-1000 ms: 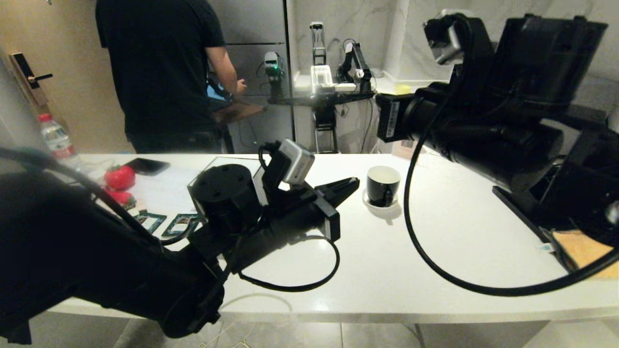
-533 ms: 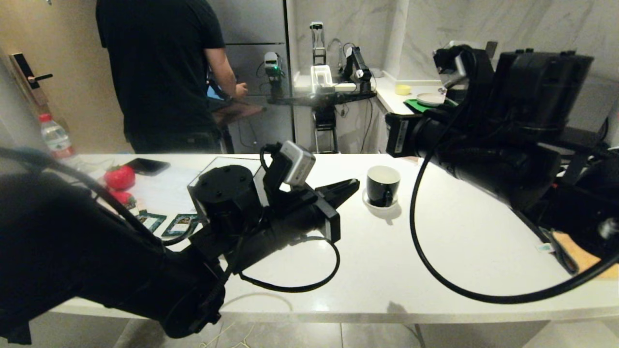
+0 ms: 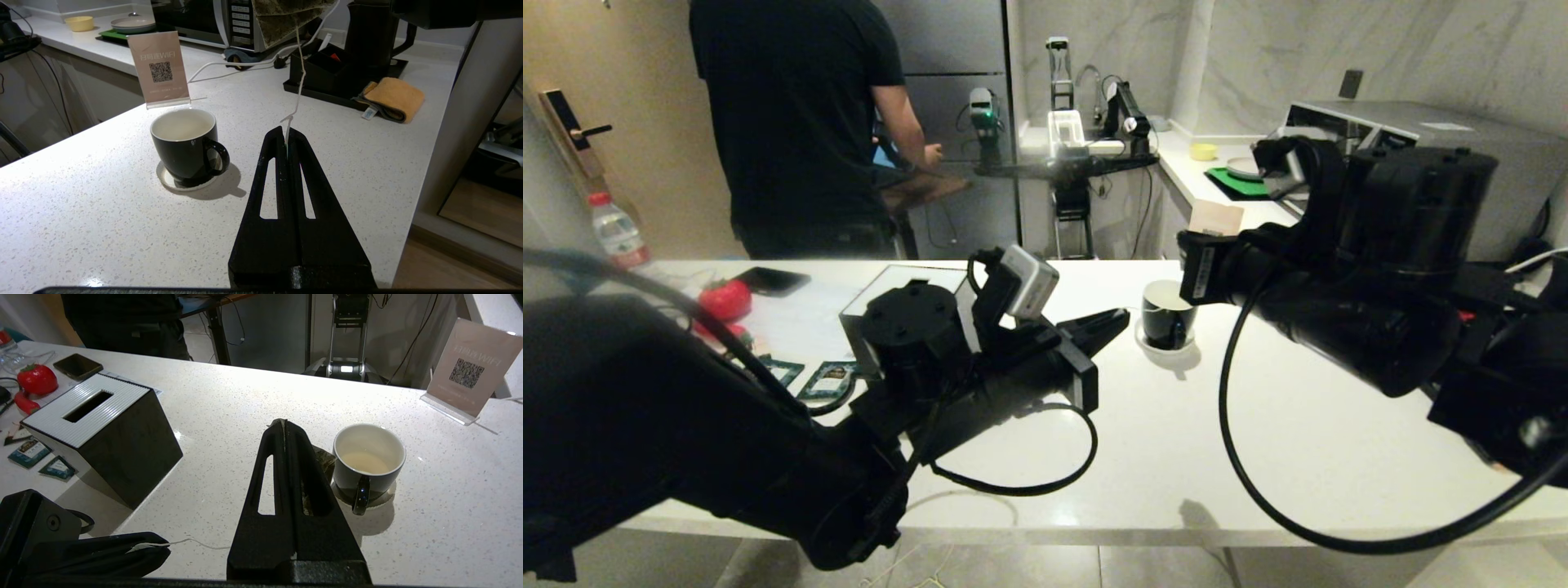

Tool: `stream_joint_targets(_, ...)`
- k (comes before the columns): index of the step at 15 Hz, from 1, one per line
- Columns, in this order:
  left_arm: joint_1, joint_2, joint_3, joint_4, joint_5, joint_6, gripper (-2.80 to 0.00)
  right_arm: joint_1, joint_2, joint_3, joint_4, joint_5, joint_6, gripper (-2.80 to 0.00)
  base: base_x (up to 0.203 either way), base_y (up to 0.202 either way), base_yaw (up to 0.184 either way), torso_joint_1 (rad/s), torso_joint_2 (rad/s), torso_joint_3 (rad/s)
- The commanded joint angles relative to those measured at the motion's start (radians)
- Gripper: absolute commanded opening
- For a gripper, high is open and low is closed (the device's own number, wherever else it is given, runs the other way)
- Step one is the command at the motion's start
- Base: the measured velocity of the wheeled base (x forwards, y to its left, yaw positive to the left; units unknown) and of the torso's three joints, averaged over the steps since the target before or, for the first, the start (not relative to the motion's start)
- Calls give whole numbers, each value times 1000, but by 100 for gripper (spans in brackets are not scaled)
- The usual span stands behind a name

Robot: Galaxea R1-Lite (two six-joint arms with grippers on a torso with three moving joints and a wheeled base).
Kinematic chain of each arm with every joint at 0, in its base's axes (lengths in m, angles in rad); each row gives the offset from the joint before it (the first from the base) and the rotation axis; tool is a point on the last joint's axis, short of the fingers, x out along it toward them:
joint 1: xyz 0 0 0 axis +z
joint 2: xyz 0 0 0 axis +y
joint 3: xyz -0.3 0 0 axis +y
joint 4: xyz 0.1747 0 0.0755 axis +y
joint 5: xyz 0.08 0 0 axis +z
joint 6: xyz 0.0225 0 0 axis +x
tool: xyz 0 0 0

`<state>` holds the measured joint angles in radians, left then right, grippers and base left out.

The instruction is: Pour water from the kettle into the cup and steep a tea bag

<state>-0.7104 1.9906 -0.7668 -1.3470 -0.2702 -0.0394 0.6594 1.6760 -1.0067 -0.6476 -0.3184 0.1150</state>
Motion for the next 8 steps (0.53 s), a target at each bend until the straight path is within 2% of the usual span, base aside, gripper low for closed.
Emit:
stream_joint_targets(1, 0, 4, 0, -9, -1, -1, -280, 0, 4, 32, -27, -2, 5, -280, 0, 0, 0, 0, 0, 0)
stream_joint_targets(8, 0, 2, 0, -9, -1, -1, -280, 0, 5, 116, -78, -2, 5, -280, 0, 0, 0, 0, 0, 0)
